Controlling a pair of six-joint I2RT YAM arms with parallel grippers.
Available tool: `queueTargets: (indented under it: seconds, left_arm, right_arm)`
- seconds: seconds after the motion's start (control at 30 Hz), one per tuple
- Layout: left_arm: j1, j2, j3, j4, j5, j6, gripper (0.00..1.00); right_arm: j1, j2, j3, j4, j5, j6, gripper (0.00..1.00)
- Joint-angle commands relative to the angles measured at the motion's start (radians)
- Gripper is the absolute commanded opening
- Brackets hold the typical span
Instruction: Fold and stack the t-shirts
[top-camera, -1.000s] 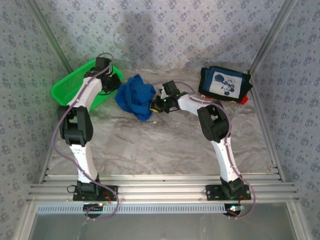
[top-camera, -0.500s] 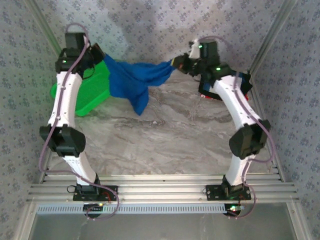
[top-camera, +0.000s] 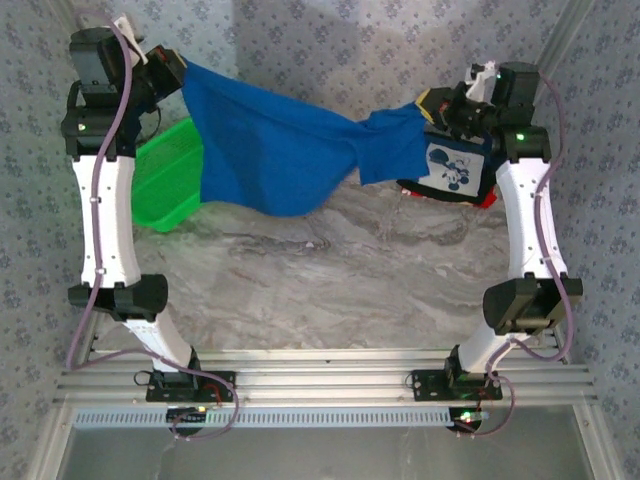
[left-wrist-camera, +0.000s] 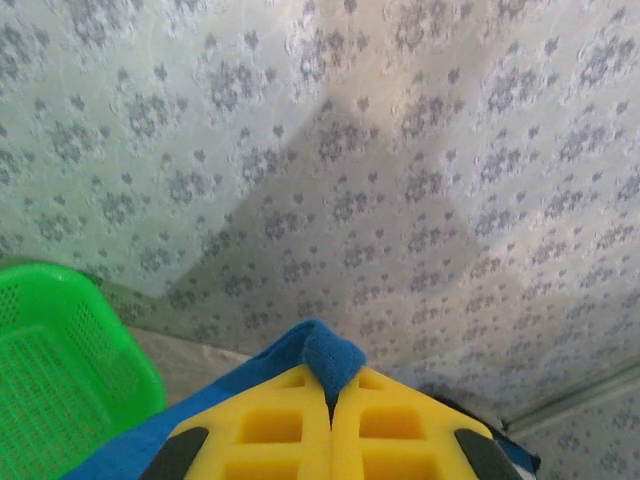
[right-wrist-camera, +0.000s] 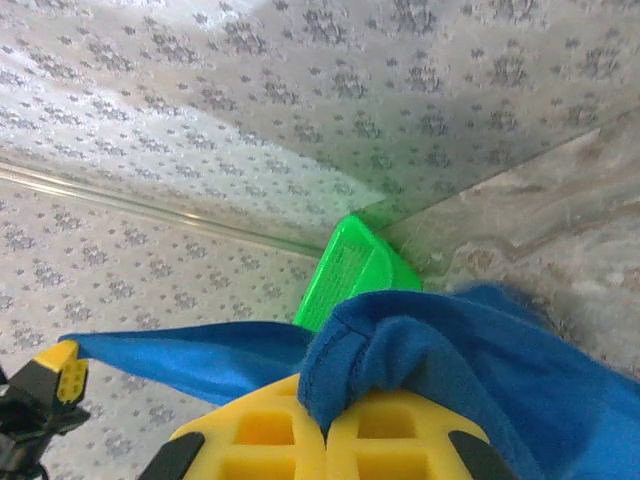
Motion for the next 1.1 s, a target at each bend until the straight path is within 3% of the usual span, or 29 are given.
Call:
queueTargets:
  seconds: [0.0, 0.17, 0.37, 0.57, 0.73, 0.9, 1.07]
  left_arm:
    - [-0.024, -0.042, -0.035, -0.026, 0.025, 0.021, 0.0]
    - [-0.028, -0.142, -0.191, 0.044, -0.001, 0.032, 0.0]
    - [-0.052, -0.291, -0.492, 0.103, -0.024, 0.026, 0.0]
    - [-0.069, -0.534, -0.913, 0.206, -0.07, -0.039, 0.0]
    - [-0.073, -0.695, -1.157, 0.216, -0.107, -0.093, 0.0]
    - [-0.104, -0.74, -1.333, 0.253, -0.16, -0.103, 0.0]
    - [-0.111, -0.715, -1.454, 0.227, -0.214, -0.17, 0.0]
  right_arm:
    - [-0.019, -0.055, -0.037, -0.043, -0.07, 0.032, 0.0]
    - [-0.074, -0.115, -0.167, -0.022, -0.079, 0.053, 0.0]
    - [-0.131, -0.174, -0.316, -0.16, -0.089, -0.036, 0.0]
    - [-0.121, -0.284, -0.464, -0.383, -0.074, -0.194, 0.01]
    - [-0.078, -0.373, -0.612, -0.495, -0.005, -0.251, 0.01]
    - [-0.014, -0.29, -0.694, -0.45, 0.089, -0.291, 0.02]
    - [0.054, -0.018, -0.614, -0.358, 0.121, -0.363, 0.04]
